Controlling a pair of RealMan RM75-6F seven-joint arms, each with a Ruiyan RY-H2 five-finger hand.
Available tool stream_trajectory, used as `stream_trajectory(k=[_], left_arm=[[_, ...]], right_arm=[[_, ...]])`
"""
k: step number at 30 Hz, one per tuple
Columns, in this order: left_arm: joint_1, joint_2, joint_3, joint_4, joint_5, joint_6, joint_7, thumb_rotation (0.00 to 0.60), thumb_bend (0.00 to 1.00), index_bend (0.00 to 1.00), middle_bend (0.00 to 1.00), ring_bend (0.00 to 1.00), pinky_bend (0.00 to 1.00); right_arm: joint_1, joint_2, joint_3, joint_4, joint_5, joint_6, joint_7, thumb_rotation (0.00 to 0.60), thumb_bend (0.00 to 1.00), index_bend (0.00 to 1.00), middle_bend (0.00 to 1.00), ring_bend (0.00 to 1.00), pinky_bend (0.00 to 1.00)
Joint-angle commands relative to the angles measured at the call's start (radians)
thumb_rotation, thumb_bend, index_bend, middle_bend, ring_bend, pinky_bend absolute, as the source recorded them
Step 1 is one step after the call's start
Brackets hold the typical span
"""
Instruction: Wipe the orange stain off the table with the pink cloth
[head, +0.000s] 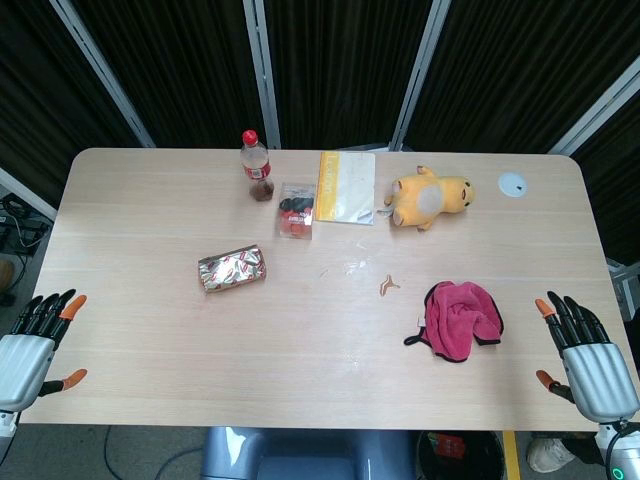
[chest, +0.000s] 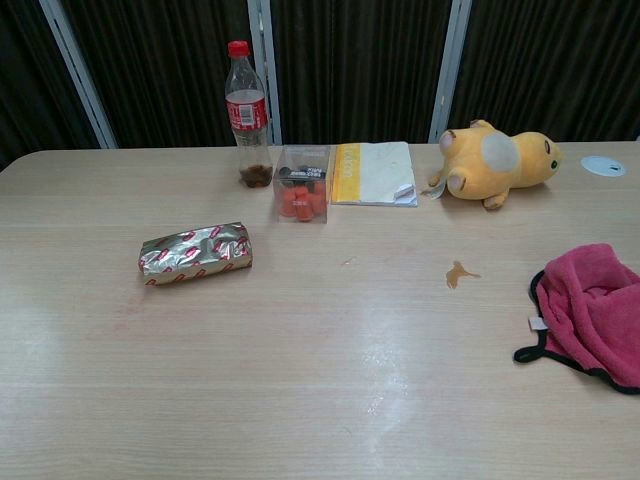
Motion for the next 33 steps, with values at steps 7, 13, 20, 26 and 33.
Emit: stream_trajectory(k=[7, 13, 20, 26, 33], left_arm=[[-0.003, 0.002, -0.003, -0.005, -0.007, -0.006, -0.007, 0.600, 0.00, 0.00, 0.00, 0.00, 0.00], [-0.003, 0.001, -0.003, -0.003, -0.006, -0.003, -0.010, 0.600, 0.00, 0.00, 0.00, 0.00, 0.00], [-0.002, -0.002, -0.005, -0.004, -0.017, -0.005, -0.005, 0.600, 0.00, 0.00, 0.00, 0.00, 0.00], [-0.002, -0.009, -0.008, -0.003, -0.013, 0.000, 0.001, 0.600, 0.00, 0.00, 0.00, 0.00, 0.00], [0.000, -0.010, -0.008, -0.001, -0.017, 0.002, -0.010, 0.600, 0.00, 0.00, 0.00, 0.00, 0.00]], right_arm=[[-0.001, 0.005, -0.002, -0.017, 0.021, -0.019, -0.006, 0.600, 0.00, 0.00, 0.00, 0.00, 0.14], [0.002, 0.012, -0.004, -0.029, 0.022, -0.030, -0.006, 0.600, 0.00, 0.00, 0.00, 0.00, 0.14], [0.032, 0.014, 0.001, -0.067, 0.059, -0.105, -0.040, 0.600, 0.00, 0.00, 0.00, 0.00, 0.14], [0.088, -0.003, 0.032, -0.122, 0.154, -0.224, -0.092, 0.600, 0.00, 0.00, 0.00, 0.00, 0.14], [0.152, -0.081, 0.066, -0.110, 0.259, -0.328, -0.204, 0.600, 0.00, 0.00, 0.00, 0.00, 0.14]])
